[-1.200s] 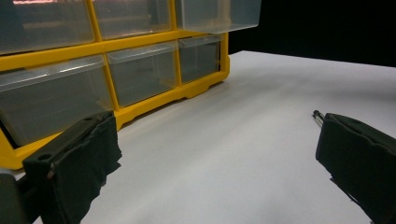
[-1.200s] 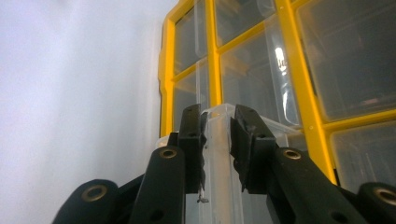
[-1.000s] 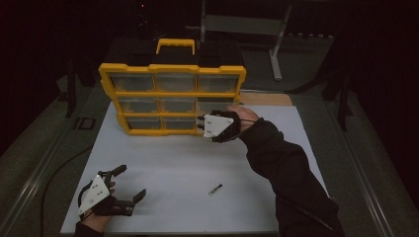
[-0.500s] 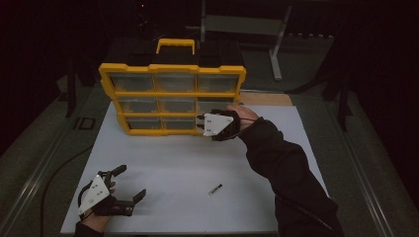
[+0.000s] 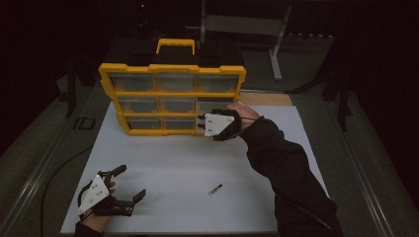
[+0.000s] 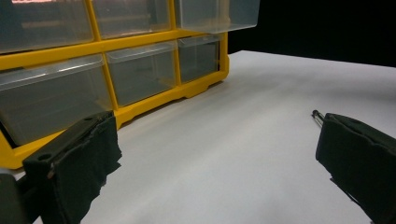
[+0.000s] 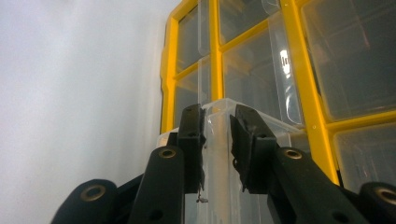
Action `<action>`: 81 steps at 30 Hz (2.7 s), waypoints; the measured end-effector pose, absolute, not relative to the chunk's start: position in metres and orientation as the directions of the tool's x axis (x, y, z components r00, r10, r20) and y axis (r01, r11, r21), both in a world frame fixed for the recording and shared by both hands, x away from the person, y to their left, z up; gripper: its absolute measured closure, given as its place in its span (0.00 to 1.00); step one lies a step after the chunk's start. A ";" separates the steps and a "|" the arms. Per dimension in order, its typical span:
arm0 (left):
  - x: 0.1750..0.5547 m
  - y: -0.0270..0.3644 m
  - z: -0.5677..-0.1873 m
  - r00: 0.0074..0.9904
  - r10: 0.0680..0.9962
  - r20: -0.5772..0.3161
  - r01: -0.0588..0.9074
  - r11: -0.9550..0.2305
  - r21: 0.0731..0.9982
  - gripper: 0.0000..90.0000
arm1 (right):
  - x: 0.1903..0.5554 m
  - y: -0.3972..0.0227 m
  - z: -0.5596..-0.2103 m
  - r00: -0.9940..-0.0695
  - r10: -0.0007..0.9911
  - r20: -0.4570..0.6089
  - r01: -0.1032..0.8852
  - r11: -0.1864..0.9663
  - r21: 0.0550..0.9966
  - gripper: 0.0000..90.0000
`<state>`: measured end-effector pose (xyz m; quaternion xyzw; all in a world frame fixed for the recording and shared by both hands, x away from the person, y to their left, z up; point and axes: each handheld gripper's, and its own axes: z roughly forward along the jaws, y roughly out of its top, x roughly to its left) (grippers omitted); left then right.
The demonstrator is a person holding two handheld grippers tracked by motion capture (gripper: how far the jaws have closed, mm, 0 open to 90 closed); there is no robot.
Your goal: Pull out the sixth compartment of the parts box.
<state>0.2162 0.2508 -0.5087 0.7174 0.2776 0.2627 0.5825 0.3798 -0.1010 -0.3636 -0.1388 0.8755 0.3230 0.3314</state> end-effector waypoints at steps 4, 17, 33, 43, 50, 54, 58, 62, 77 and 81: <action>0.216 0.251 -0.509 0.708 0.704 0.052 0.092 -0.166 0.982 0.00 | 0.380 -0.102 -0.363 -0.749 -0.037 -0.662 -0.455 0.754 0.473 0.82; 0.217 0.250 -0.509 0.709 0.704 0.047 0.097 -0.163 0.982 0.00 | 0.382 -0.099 -0.350 -0.839 0.112 -0.532 -0.264 0.772 0.579 0.29; 0.217 0.250 -0.509 0.708 0.705 0.044 0.102 -0.164 0.981 0.00 | 0.398 -0.128 -0.324 -0.871 0.438 -0.221 0.059 0.541 0.839 0.09; 0.217 0.250 -0.510 0.708 0.705 0.045 0.106 -0.169 0.980 0.00 | 0.392 -0.151 -0.323 -0.849 0.495 -0.186 0.087 0.477 0.874 0.09; 0.217 0.250 -0.510 0.706 0.707 0.044 0.109 -0.169 0.980 0.00 | 0.383 -0.173 -0.328 -0.832 0.524 -0.181 0.085 0.443 0.892 0.09; 0.218 0.249 -0.510 0.706 0.707 0.043 0.110 -0.169 0.980 0.00 | 0.377 -0.186 -0.335 -0.825 0.539 -0.170 0.094 0.428 0.899 0.09; 0.218 0.249 -0.510 0.705 0.708 0.043 0.110 -0.169 0.979 0.00 | 0.370 -0.198 -0.343 -0.810 0.562 -0.166 0.107 0.421 0.901 0.09; 0.218 0.249 -0.511 0.705 0.708 0.044 0.112 -0.172 0.979 0.00 | 0.362 -0.208 -0.353 -0.806 0.571 -0.156 0.113 0.408 0.906 0.09; 0.218 0.248 -0.511 0.705 0.707 0.044 0.112 -0.173 0.979 0.00 | 0.337 -0.234 -0.390 -0.796 0.596 -0.108 0.157 0.375 0.914 0.09; 0.217 0.247 -0.510 0.706 0.707 0.045 0.112 -0.174 0.978 0.00 | 0.328 -0.241 -0.407 -0.789 0.610 -0.076 0.183 0.352 0.918 0.09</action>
